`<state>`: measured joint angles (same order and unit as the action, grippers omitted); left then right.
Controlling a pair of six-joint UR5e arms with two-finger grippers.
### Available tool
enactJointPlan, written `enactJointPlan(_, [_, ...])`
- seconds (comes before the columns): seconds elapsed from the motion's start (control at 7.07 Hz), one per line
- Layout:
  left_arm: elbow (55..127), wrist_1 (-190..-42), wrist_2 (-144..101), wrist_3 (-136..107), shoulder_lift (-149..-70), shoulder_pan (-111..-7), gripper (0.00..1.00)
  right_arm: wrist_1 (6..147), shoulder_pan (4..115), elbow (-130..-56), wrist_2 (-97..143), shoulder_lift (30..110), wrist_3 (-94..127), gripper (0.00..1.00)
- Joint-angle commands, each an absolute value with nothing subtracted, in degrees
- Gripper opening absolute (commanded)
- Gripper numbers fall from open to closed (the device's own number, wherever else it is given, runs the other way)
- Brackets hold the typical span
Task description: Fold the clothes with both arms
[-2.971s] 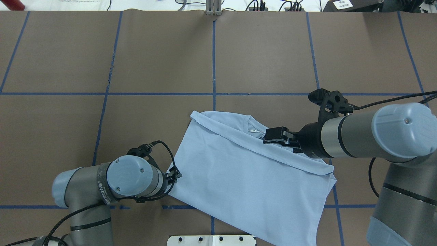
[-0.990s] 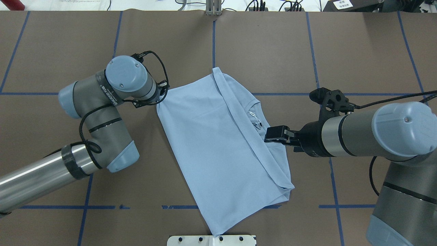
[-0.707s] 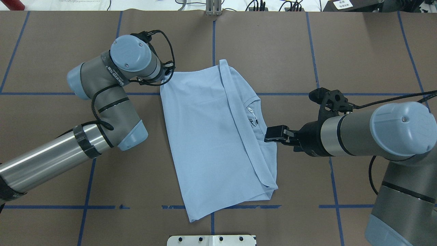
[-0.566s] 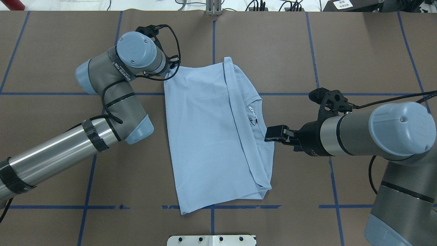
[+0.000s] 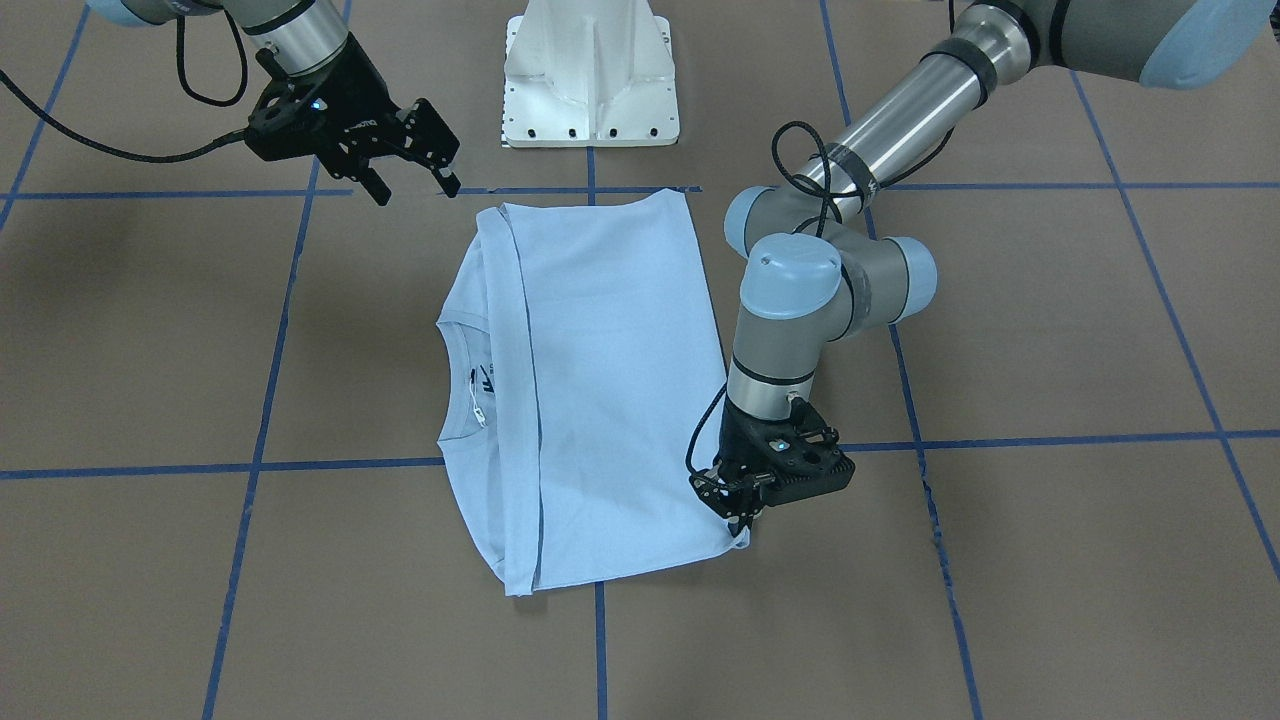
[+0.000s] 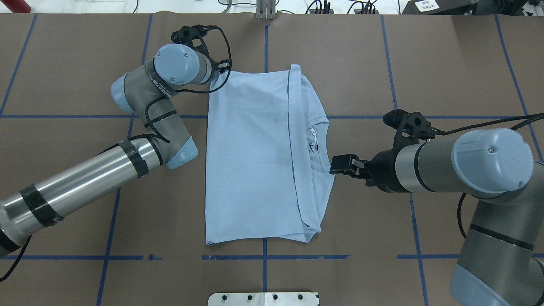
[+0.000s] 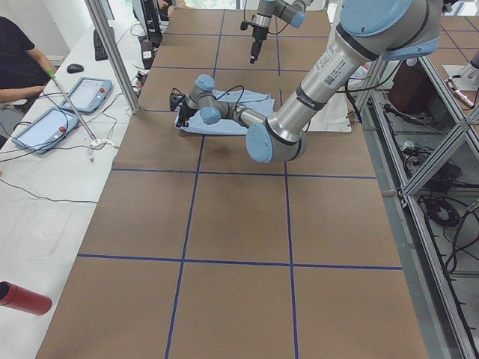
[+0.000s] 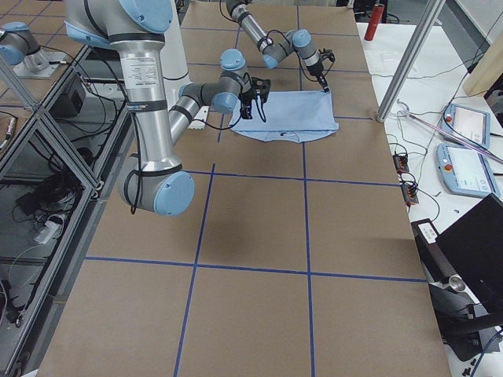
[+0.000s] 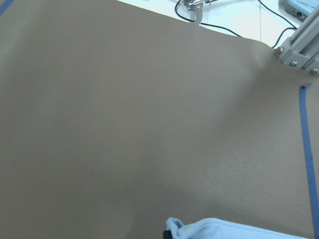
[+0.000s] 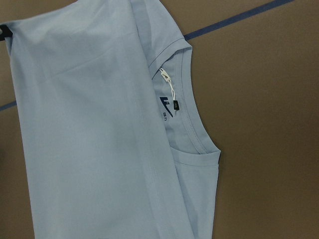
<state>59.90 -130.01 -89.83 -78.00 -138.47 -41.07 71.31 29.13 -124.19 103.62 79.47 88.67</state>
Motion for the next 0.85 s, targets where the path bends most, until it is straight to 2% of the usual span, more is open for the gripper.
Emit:
enactJointPlan(0.0, [60.20,-130.43,-89.82,-77.70,-138.60,-42.26,1.00,71.98,28.92,-123.58,102.75,79.54,88.59,1.00])
enactJointPlan(0.28, [65.44,-128.07,-98.31,-76.91,-136.25,-43.50,1.00,76.26,27.08,-121.12,99.52,78.06,87.63,1.00])
enactJointPlan(0.57, [78.94,-120.10,-98.44,-72.72,-128.88,-43.51,1.00,86.69,22.97,-119.37,94.87,71.49,79.58,1.00])
enactJointPlan(0.71, [87.11,-113.88,-98.44,-72.34,-125.02,-43.33,1.00,89.01,21.55,-116.05,94.05,66.67,79.45,1.00])
